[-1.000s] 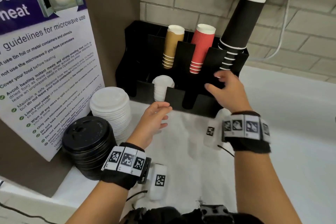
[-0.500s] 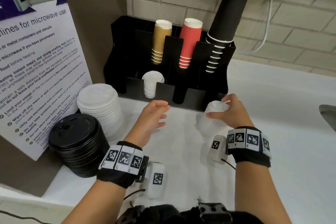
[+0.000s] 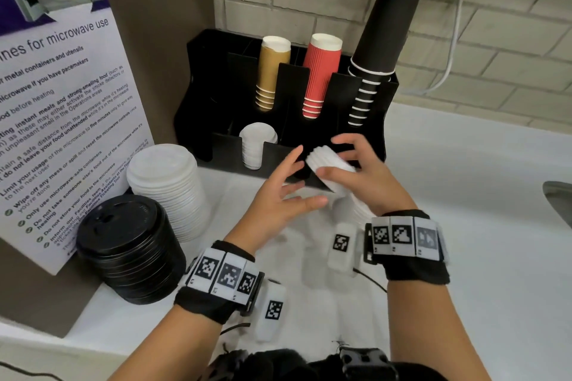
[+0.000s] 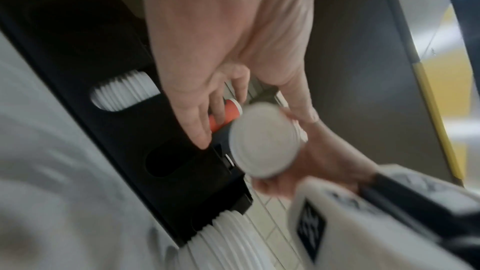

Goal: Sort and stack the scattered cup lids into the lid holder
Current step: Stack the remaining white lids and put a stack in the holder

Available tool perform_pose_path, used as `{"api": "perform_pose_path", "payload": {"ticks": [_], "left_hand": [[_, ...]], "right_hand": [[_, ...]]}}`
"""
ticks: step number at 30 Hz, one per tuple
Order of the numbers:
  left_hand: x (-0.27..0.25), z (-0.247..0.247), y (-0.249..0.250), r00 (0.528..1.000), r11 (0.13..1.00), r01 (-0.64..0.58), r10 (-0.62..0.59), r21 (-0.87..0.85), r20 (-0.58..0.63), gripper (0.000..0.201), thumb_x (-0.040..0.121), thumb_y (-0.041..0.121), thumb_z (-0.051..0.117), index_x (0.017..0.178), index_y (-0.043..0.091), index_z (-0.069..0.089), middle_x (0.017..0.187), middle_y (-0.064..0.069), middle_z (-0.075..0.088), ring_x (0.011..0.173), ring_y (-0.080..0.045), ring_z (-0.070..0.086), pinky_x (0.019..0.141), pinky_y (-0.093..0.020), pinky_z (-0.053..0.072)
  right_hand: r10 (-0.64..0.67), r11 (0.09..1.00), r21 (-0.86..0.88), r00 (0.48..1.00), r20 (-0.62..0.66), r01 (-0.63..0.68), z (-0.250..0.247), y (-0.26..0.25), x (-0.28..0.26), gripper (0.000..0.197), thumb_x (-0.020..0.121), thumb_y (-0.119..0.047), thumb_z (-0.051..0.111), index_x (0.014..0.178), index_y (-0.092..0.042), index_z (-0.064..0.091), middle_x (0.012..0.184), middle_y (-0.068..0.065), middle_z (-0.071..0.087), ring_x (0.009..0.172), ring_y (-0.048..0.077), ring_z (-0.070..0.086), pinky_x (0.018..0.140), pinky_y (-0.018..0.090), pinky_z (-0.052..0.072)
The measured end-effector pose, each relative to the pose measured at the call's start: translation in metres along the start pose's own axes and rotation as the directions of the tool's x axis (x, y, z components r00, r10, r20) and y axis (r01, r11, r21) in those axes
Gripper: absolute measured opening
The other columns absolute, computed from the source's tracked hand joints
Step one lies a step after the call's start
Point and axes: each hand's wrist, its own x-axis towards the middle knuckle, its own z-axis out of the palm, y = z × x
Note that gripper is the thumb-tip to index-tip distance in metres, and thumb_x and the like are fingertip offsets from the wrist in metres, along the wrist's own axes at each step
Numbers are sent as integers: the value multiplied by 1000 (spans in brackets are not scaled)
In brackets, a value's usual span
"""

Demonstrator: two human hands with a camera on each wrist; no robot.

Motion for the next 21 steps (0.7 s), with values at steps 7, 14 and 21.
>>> {"api": "perform_pose_path", "payload": {"ticks": [7, 14, 21], "left_hand": [[1, -6, 0, 984, 988, -144, 138, -47, -113, 81, 71, 34, 77, 136, 54, 34, 129, 32, 54, 118, 6, 55, 87, -15, 49], [-1, -8, -7, 987, 985, -122, 107, -121, -122, 86, 65, 34, 86, 139, 45, 43, 135, 17, 53, 123, -5, 54, 97, -33, 52], [-5, -8, -2, 982, 992, -127, 126, 4, -140, 106, 47, 39, 88, 141, 40, 39, 144, -1, 39, 132, -17, 44, 102, -45, 50]], "right_hand": [[-9, 991, 134, 974, 226, -22, 20, -15, -3, 52, 75, -39, 74, 123, -34, 54, 115, 5, 63, 102, 23, 65, 91, 47, 54], [-1, 992, 119, 939, 343, -42, 16, -14, -5, 57, 78, -29, 77, 128, -44, 53, 119, 5, 62, 102, 21, 66, 89, 40, 56], [18, 982, 161, 906, 424, -95, 26, -14, -6, 53, 70, -24, 81, 117, -37, 60, 114, 9, 60, 101, 20, 66, 71, 29, 57]]}}
